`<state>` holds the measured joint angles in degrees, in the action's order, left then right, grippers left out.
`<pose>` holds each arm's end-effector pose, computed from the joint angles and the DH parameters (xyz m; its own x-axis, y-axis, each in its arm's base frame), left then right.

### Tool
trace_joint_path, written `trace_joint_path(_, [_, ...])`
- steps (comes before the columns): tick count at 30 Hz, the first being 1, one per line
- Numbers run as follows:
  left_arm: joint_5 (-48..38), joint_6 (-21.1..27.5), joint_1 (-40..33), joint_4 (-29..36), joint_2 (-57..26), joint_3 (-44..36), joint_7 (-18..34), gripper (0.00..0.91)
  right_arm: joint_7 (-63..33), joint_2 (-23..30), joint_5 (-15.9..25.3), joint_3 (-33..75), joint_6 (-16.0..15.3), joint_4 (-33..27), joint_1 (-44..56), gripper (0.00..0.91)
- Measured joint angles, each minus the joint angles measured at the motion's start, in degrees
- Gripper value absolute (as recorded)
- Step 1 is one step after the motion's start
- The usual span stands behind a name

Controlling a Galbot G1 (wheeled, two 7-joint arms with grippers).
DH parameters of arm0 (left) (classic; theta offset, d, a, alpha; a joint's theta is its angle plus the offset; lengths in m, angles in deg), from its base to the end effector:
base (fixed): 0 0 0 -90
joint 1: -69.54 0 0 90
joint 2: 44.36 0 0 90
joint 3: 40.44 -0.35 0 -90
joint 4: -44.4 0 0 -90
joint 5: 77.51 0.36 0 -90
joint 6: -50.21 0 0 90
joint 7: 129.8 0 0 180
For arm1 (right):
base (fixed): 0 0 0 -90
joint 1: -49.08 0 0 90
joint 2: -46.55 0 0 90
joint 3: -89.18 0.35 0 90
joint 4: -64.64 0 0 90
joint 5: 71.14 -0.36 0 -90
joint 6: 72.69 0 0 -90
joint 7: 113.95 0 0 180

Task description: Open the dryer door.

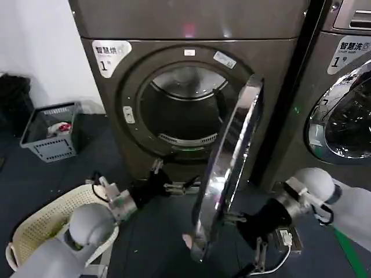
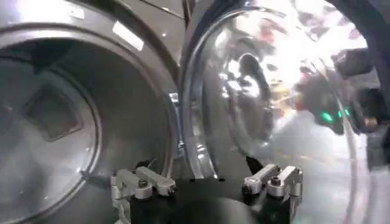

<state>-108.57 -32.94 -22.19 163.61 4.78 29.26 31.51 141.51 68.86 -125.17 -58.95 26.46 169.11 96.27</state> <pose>0.3007 0.0316 -0.1942 -0.6225 0.7821 -0.0283 0.7693 0.6182 0.1615 0.3882 -0.1282 -0.1483 0.3382 -0.8999 0.2752 -0.9242 -0.3728 -0.0831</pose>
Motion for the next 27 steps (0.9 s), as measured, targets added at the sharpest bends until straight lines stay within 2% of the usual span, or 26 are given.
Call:
trace_joint_path(7, [2.4,-0.3,-1.4,1.6,0.9,-3.2,-0.6,0.907,-0.1,-5.4,0.8,21.2,5.7,-4.4,18.4,0.907])
trace_joint_path(14, [4.2,-0.2,-4.2,1.7,2.6,-7.7,-0.6,0.907,-1.2,-8.6,1.2,28.6,11.2,-11.8,24.9,0.907])
trace_joint_path(18, [5.3,-0.1,-6.3,1.4,3.5,-11.3,-0.6,0.907,-0.5,-9.2,2.6,30.4,13.2,-19.1,26.6,0.907])
trace_joint_path(27, [5.8,-0.1,-12.1,-1.2,7.2,-18.0,-0.4,0.907,1.0,-9.3,4.6,32.9,17.2,-40.8,28.0,0.907])
